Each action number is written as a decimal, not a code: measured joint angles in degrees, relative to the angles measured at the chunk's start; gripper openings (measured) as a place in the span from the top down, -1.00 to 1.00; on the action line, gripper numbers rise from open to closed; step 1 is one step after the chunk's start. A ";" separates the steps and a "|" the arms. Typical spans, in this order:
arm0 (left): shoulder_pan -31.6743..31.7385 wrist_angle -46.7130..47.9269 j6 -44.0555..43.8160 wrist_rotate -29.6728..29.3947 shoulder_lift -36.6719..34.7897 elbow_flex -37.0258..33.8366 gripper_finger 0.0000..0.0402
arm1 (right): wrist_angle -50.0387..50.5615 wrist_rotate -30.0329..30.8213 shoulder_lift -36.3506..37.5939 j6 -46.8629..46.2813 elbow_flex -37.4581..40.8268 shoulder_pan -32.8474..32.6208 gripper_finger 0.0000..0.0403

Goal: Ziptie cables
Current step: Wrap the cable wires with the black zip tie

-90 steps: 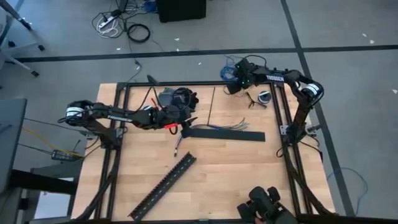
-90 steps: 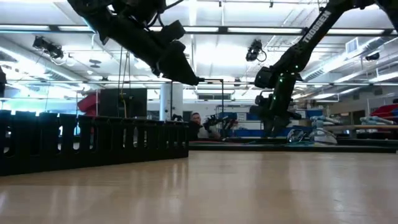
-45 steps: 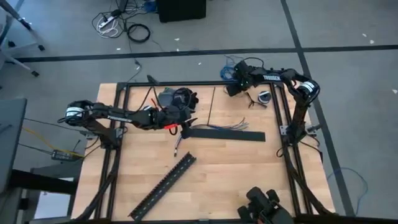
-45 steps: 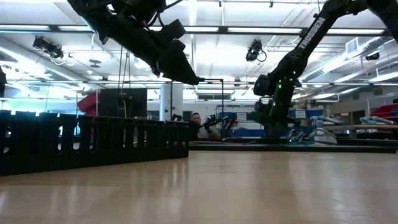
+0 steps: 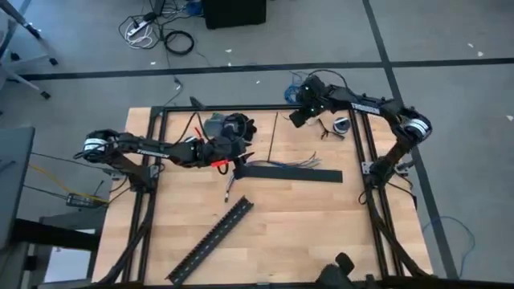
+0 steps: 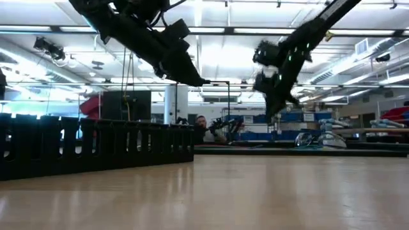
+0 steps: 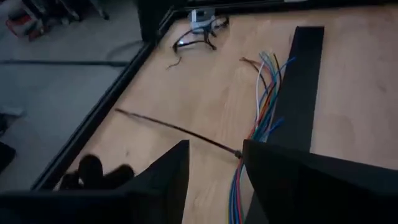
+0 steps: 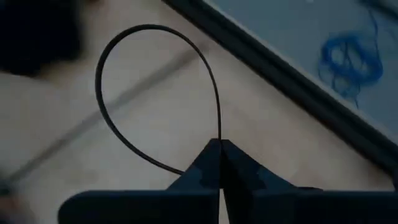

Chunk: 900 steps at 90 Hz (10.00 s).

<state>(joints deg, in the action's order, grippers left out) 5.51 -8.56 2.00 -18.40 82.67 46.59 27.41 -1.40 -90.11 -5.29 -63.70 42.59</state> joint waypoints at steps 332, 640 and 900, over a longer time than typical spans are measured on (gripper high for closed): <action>-14.83 -42.90 -57.35 4.83 -19.31 -28.48 1.00 | -68.30 6.45 -8.52 18.13 10.84 -44.72 0.86; -19.03 -30.48 -6.76 -0.92 -19.36 -28.46 1.00 | -63.59 -4.46 -9.18 4.89 4.63 -34.20 -0.01; -11.88 -15.01 12.85 -23.69 -3.83 -10.69 1.00 | -60.06 11.60 -9.14 -17.01 4.66 -36.21 0.12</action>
<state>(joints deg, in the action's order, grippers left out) -6.37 -23.57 14.85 -42.09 78.84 35.89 -32.64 10.20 -99.24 -22.30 -59.05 6.37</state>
